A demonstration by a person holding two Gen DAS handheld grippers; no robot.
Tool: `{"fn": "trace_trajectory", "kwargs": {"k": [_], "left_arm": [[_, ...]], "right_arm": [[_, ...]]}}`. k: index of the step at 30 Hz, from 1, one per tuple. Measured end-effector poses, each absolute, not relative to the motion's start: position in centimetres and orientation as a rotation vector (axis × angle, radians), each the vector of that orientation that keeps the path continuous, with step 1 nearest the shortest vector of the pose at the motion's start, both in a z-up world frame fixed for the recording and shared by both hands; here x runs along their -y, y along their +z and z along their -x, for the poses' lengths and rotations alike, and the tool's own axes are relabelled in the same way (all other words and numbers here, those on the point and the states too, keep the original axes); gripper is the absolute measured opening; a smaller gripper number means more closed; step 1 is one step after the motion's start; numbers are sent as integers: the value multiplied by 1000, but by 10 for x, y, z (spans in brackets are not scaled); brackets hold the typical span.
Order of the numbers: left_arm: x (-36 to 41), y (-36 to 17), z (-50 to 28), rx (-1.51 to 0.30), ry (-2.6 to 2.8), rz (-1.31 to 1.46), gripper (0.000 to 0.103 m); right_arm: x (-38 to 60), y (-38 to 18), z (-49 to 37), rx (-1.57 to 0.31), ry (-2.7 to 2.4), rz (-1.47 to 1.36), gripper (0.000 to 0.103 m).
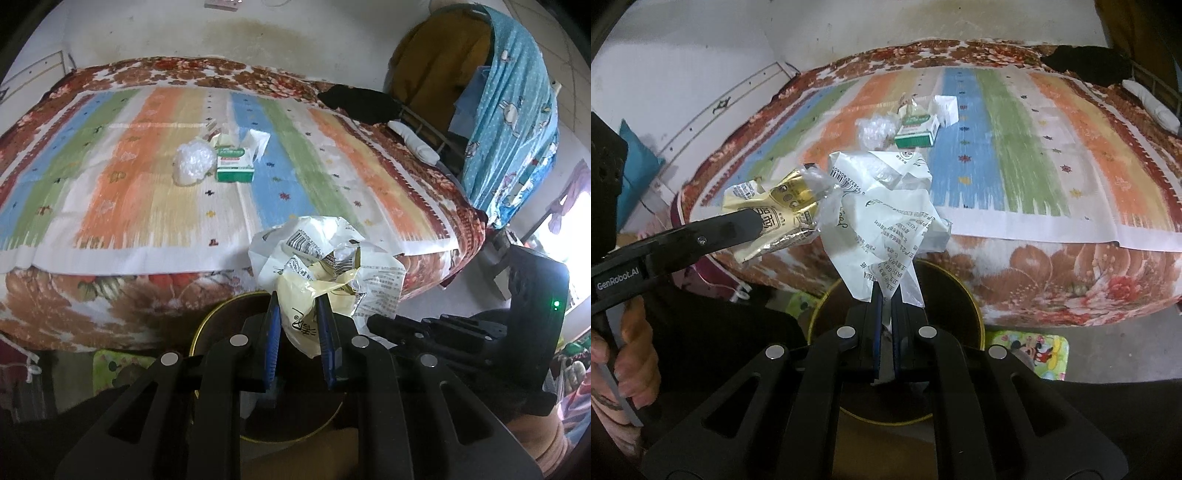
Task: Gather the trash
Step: 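Lift the wrapper and paper bag and carry both over the bin, then open both tools to drop the wrapper and paper bag into the bin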
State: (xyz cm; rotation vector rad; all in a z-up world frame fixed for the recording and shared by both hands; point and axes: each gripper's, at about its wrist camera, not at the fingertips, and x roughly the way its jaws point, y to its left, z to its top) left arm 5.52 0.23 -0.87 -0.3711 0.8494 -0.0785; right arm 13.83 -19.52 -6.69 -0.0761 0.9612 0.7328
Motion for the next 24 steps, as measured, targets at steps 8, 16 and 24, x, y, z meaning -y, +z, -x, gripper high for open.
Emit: {"fn": "trace_trajectory", "kwargs": {"k": [8, 16, 24], "left_arm": [[-11, -33, -37, -885, -23, 480, 18], [3, -45, -33, -928, -1, 420, 18], [4, -75, -37, -1035, 57, 472, 18]], "right_arm": [[190, -88, -126, -1049, 731, 108, 4], [189, -114, -113, -1140, 706, 105, 4], [188, -132, -116, -1212, 653, 100, 4]]}}
